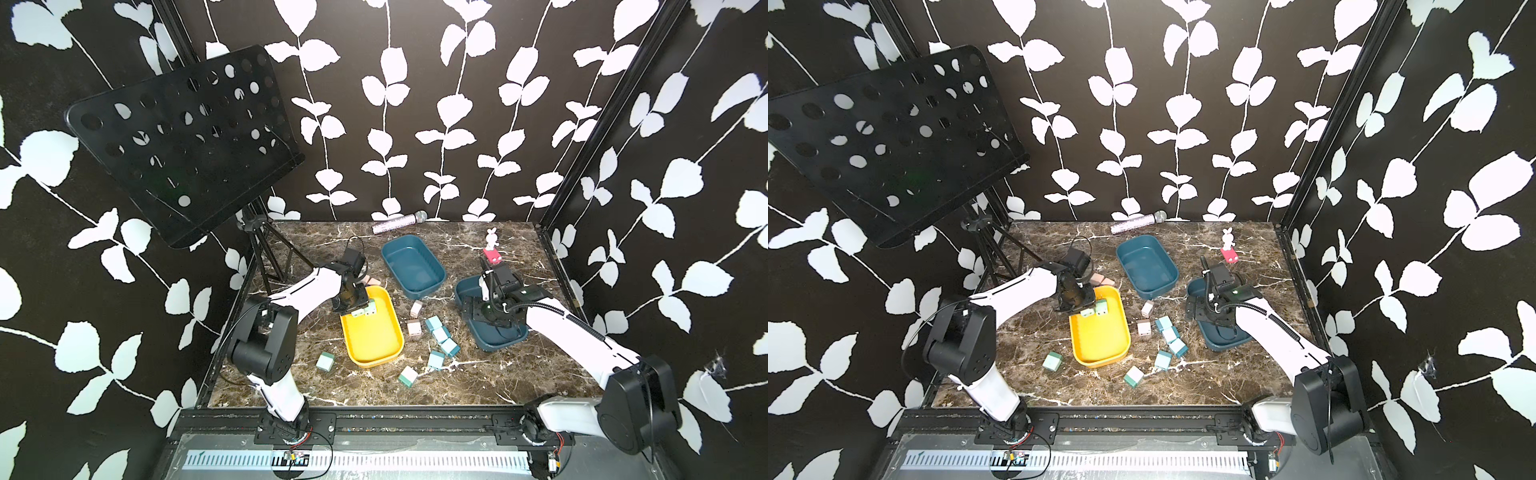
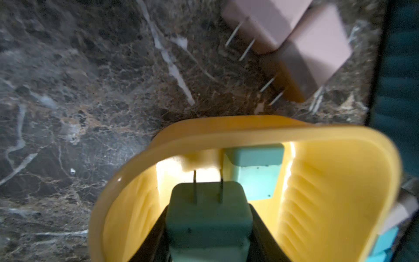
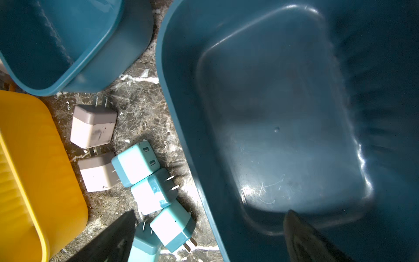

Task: Place the plugs by color into the storage box
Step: Place the plug in the storage box.

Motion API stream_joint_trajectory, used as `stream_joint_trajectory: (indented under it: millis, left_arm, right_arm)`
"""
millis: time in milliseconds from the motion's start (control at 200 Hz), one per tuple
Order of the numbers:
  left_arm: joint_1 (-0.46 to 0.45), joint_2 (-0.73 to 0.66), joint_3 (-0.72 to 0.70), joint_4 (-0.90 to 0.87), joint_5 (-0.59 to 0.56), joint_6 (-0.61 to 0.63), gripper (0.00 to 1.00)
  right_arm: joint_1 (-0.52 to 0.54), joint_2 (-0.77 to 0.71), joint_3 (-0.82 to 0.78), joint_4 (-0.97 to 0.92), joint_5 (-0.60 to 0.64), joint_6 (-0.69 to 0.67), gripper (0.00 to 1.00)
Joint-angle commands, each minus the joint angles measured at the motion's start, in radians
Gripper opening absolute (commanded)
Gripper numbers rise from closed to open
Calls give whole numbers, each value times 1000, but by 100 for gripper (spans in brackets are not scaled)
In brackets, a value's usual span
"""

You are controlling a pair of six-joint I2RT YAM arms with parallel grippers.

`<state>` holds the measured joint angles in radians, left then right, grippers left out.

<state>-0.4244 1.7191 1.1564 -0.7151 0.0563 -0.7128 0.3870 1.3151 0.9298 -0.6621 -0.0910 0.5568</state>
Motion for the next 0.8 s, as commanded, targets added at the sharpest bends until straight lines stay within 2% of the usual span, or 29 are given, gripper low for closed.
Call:
stream_joint_trajectory:
  millis: [0, 310, 375, 460, 795]
  left_arm:
    - [1, 20, -33, 38, -26, 9, 41]
    - [-1, 75, -38, 56, -48, 10, 45]
    - [-1, 68, -36, 49, -52, 11, 50]
    - [-3, 52, -31, 34, -50, 12, 62]
    - [-3, -162, 20, -70, -31, 14, 73]
  right_arm:
    - [1, 1, 5, -2, 2, 12, 99]
    - [0, 13, -5, 9, -5, 13, 99]
    - [1, 20, 1, 7, -6, 7, 99]
    - [0, 33, 18, 3, -7, -1, 99]
    - [0, 69, 59, 7, -35, -21, 99]
